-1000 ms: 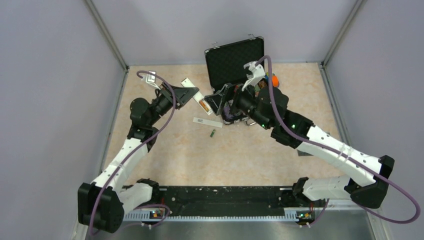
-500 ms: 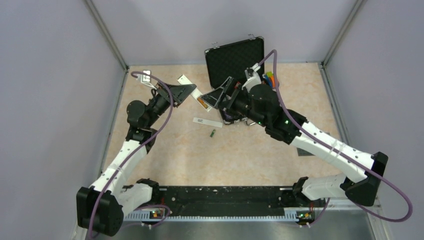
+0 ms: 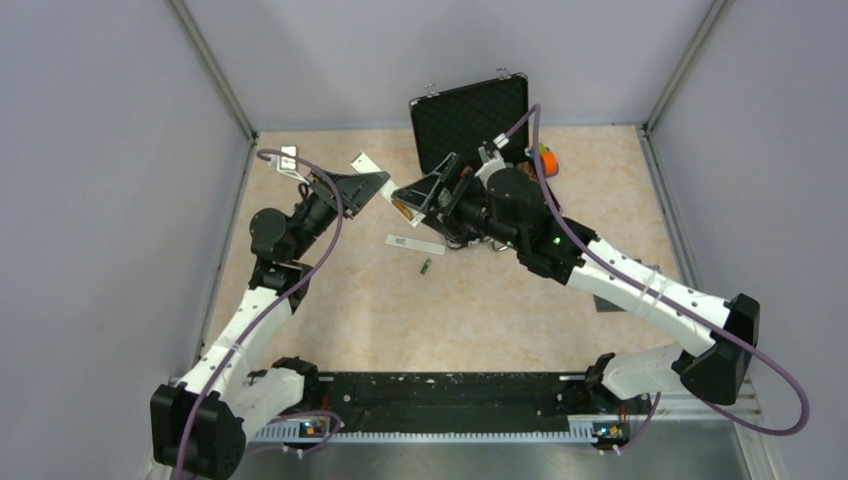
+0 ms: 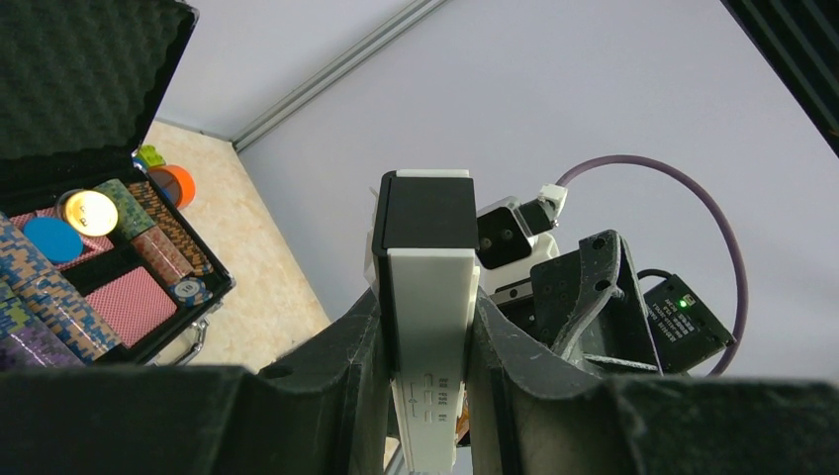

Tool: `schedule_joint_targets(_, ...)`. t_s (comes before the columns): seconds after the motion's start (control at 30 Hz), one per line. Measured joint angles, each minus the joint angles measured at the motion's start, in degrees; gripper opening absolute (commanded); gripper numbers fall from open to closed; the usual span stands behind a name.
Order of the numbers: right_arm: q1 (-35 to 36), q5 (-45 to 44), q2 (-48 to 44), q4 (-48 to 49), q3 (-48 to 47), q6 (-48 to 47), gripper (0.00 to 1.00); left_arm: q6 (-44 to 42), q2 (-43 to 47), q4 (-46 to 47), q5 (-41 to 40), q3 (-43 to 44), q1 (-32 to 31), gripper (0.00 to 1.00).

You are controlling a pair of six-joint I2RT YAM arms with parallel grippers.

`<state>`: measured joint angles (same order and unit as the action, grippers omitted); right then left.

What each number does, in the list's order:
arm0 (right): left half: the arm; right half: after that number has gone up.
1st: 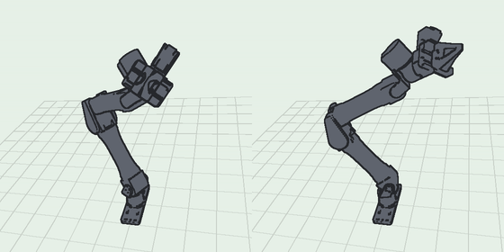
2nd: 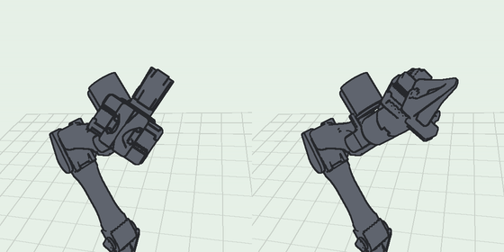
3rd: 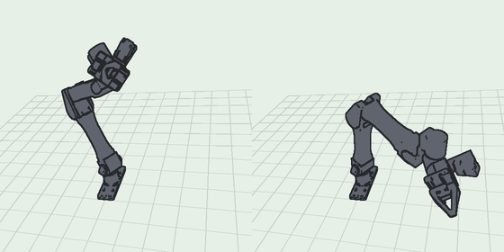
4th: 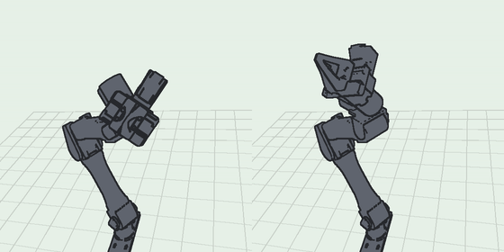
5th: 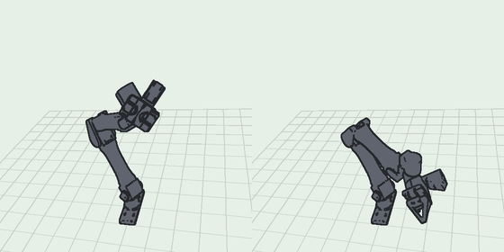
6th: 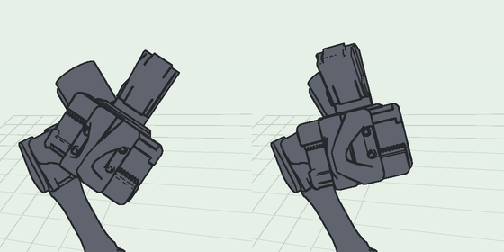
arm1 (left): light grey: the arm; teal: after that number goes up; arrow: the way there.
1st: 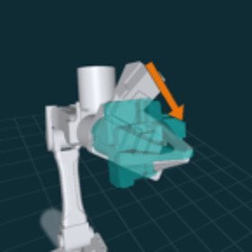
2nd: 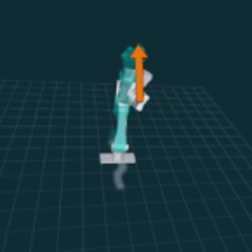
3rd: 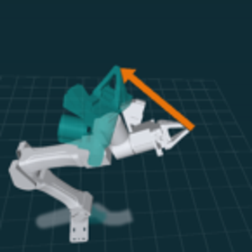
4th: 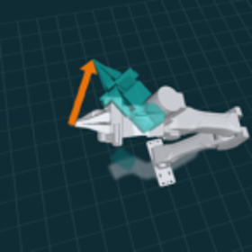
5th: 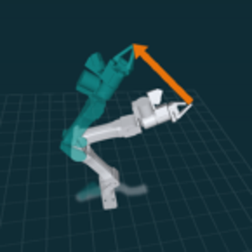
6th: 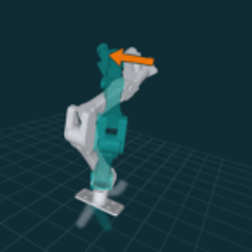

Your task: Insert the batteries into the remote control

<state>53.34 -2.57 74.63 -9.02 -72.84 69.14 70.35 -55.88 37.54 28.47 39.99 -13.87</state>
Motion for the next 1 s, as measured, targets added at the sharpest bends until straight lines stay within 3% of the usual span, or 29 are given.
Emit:
schedule_joint_targets(0.6, 0.0, 0.7, 3.0, 4.6, 0.2, 0.5, 0.98, 0.0, 0.0, 2.0, 0.6, -1.4, 0.0, 0.00)
schedule_joint_targets(0.87, -0.5, 0.7, 3.0, 6.6, 2.2, 1.0, 0.77, 0.3, 0.0, 3.1, 0.6, -2.3, 0.0, 0.00)
schedule_joint_targets(1.0, -0.7, 0.8, 3.0, 7.1, 3.1, 1.5, 0.71, 0.5, 0.0, 3.4, 0.6, -2.3, 0.0, 0.00)
